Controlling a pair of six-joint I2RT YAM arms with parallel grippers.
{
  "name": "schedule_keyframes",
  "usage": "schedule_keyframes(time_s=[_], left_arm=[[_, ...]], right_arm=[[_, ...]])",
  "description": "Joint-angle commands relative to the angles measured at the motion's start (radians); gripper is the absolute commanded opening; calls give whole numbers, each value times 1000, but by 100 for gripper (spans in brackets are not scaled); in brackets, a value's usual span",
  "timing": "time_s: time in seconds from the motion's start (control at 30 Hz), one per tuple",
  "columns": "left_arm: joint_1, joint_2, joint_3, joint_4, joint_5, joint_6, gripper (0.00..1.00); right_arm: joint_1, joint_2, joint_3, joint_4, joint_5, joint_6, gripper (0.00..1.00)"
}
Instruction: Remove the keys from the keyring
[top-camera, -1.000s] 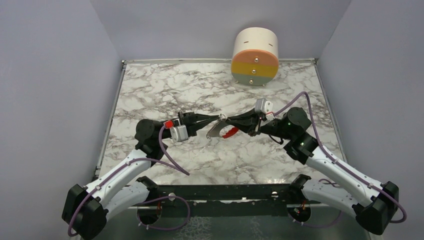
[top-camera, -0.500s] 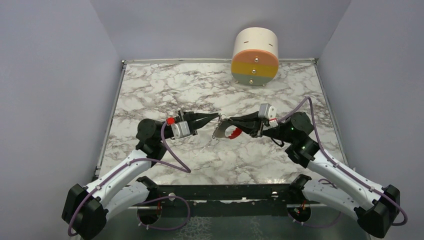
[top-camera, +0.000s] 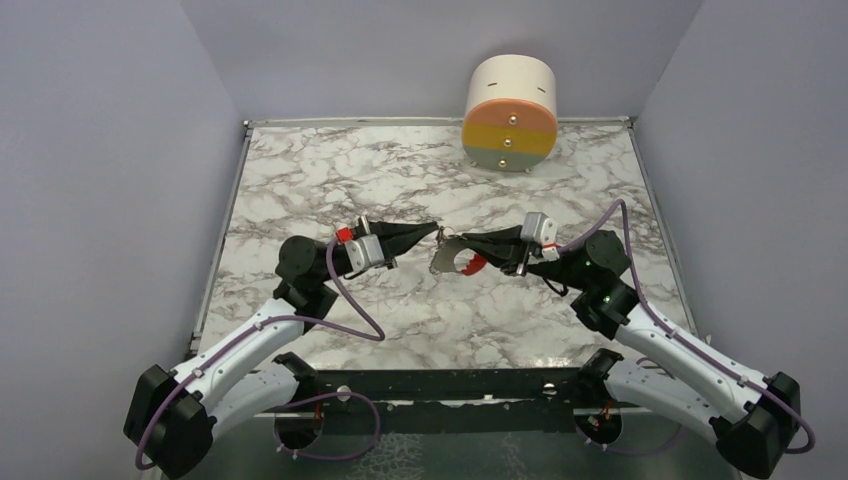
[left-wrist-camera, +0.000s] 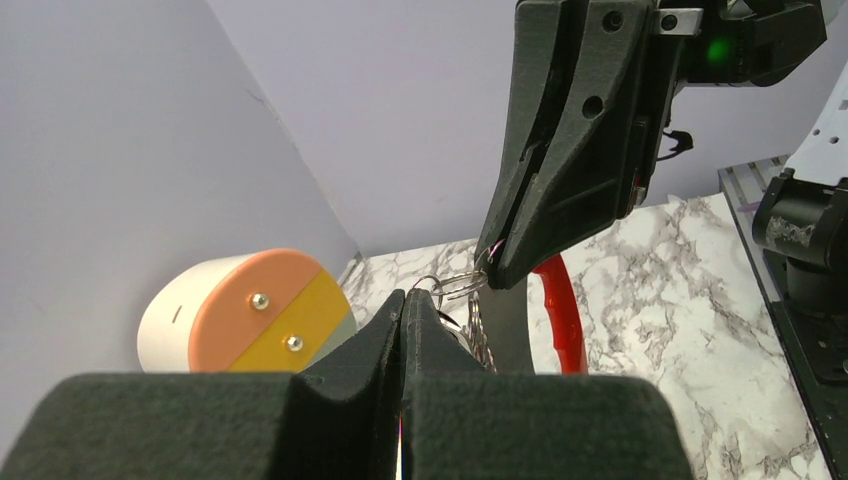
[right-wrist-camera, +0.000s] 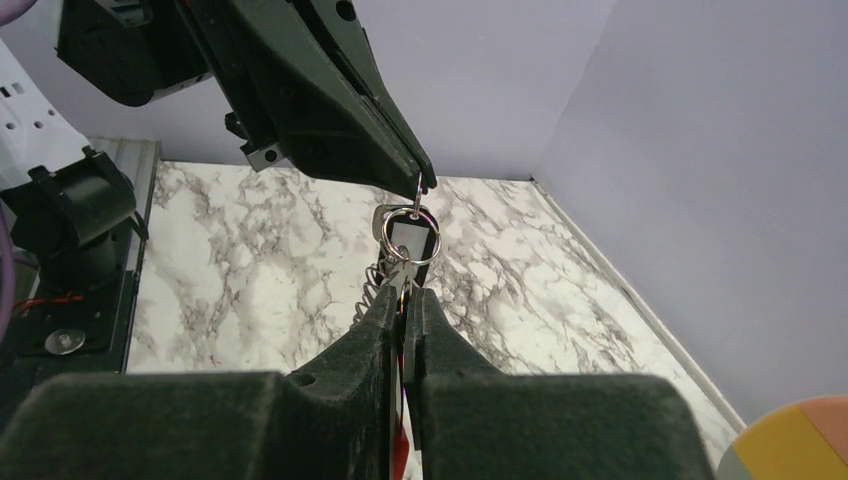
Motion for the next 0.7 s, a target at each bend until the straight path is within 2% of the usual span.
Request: schedule_keyframes(time_s=[0.0, 0.67], left_arm=[[20, -1, 37, 61, -104, 9, 0], [19, 28, 68, 86, -115, 49, 0]], right_arm=[[-1, -32, -17, 8, -7, 1, 2], [-1, -29, -8, -14, -108, -6, 2]])
